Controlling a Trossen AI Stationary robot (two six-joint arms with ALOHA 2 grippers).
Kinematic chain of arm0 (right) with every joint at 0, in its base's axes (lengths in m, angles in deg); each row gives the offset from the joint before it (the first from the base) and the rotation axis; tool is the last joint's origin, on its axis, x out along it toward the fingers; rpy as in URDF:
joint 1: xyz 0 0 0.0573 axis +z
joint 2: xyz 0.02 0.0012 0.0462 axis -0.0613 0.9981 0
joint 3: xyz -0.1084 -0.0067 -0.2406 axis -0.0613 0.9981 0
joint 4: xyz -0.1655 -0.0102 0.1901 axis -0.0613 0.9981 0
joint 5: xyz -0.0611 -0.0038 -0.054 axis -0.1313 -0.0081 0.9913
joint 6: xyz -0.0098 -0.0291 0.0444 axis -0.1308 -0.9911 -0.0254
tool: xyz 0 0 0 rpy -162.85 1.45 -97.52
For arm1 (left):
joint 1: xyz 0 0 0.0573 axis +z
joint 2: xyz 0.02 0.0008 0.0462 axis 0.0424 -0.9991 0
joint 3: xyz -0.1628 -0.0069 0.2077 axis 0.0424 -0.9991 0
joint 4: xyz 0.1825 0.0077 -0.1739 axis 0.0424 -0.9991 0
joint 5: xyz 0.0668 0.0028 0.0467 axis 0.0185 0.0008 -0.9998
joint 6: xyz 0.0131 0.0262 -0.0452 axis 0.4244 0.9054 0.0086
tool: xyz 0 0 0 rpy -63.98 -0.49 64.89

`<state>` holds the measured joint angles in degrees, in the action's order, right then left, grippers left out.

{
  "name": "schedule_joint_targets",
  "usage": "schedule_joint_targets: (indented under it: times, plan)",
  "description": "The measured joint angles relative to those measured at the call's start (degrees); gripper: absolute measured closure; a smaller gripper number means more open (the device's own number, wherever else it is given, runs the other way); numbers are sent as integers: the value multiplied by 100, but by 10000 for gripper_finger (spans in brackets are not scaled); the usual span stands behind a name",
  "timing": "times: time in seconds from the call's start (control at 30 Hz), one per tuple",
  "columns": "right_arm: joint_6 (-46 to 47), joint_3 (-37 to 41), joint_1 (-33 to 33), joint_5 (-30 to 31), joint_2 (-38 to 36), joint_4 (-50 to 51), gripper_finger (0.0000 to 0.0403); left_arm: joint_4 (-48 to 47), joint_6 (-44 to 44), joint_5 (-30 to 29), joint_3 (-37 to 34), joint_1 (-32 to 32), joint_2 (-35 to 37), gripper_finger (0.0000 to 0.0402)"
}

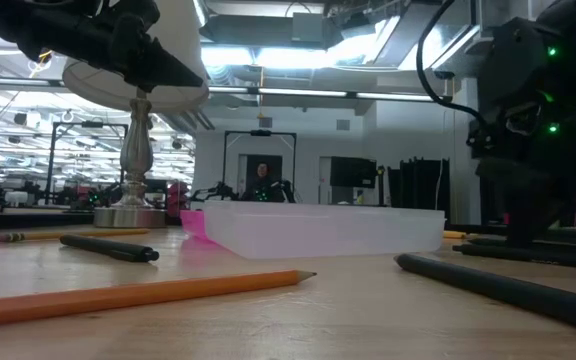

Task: Pick & place school supplies into a supply box
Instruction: Put the black pen into the supply box

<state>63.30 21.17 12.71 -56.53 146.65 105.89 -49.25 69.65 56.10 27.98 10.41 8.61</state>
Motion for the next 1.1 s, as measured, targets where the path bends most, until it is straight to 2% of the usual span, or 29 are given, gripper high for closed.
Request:
schedule_joint_targets:
  times: [0.17,0.33,0.67,0.83,0.93,1.1]
  plan:
    - [-62,9,-2,-138,-191,12,371,-2,0,0,0,1,0,398]
    - [-506,-138,4,-369,-562,31,377,-2,-72,0,0,1,0,398]
    - [-1229,-613,4,-130,-1236,438,373,-17,-155,0,0,0,0,398]
    - [-1665,-945,41,357,-1624,729,377,-15,-155,43,0,2,0,398]
    - [-2004,-983,97,547,-1886,615,377,-16,-116,400,0,2,0,398]
    - [-2504,-942,216,682,-2163,395,371,-15,77,1386,0,-83,0,398]
